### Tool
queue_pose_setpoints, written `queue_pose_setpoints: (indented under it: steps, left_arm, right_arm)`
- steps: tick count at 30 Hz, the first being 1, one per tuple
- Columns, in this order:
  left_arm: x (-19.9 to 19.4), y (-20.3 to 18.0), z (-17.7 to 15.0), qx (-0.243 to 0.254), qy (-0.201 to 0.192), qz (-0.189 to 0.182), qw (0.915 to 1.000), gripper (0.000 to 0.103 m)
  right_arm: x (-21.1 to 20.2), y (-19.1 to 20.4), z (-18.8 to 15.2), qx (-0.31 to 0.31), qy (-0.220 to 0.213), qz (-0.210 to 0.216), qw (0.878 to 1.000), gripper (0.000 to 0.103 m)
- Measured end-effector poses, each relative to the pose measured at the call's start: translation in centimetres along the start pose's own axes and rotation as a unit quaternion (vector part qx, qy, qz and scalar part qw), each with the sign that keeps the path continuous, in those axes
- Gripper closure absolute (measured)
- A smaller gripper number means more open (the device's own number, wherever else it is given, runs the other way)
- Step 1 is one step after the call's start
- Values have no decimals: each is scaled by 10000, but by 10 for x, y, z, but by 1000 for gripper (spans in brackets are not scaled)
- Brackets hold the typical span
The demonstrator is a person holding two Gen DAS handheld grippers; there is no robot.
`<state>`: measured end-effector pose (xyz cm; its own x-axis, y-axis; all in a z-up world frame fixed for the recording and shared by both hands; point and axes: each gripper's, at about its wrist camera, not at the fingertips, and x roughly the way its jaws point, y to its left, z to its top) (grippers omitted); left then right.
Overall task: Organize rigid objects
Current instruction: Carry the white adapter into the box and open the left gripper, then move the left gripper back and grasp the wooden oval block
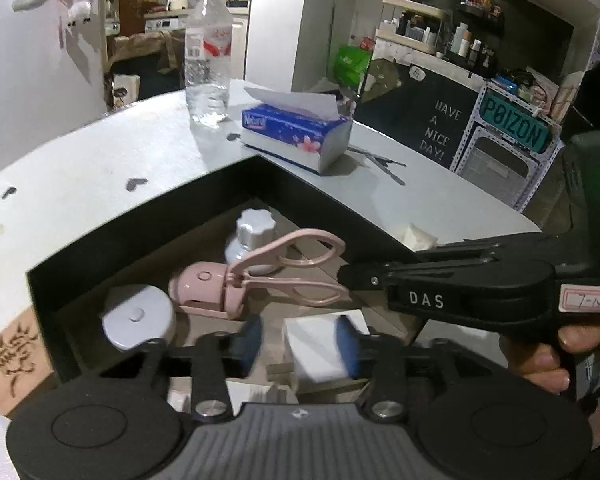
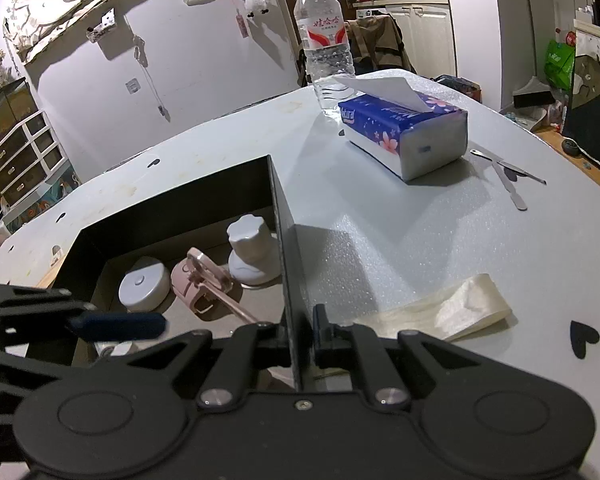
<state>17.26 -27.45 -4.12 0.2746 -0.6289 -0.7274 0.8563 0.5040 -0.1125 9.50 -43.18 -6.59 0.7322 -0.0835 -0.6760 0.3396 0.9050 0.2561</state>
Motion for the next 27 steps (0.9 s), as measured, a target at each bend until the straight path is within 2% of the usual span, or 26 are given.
queue_pose_setpoints:
  steps: [3,5,7,12,20,24,27]
  left_arm:
    - [-8,1,0,25,-86,66,9999,47]
    - [-13,0,0,50,-158,102,9998,35]
    - [-19,0,-1,71,-240,100,9996,18]
    - [-32,-3,-5,117,-402,63,9991,5]
    - [-59,-5,-13,236,-780,336,9961,1]
    - [-75,1,-19,268,-1189,728,9899,0]
    - [-87,10,-24,205,-1327,1048,9854,0]
  right_arm:
    - [0,0,0,0,-1,0,10000,94]
    - [0,0,0,0,-1,1,10000,94]
    - [0,0,0,-3,0,0,10000,94]
    - [0,0,0,-27,4,-38,10000,95]
    - [0,1,-1,-29,3,-46,10000,95]
    - [0,1,-1,-29,5,-51,10000,95]
    - [-1,1,0,-31,5,-66,10000,95]
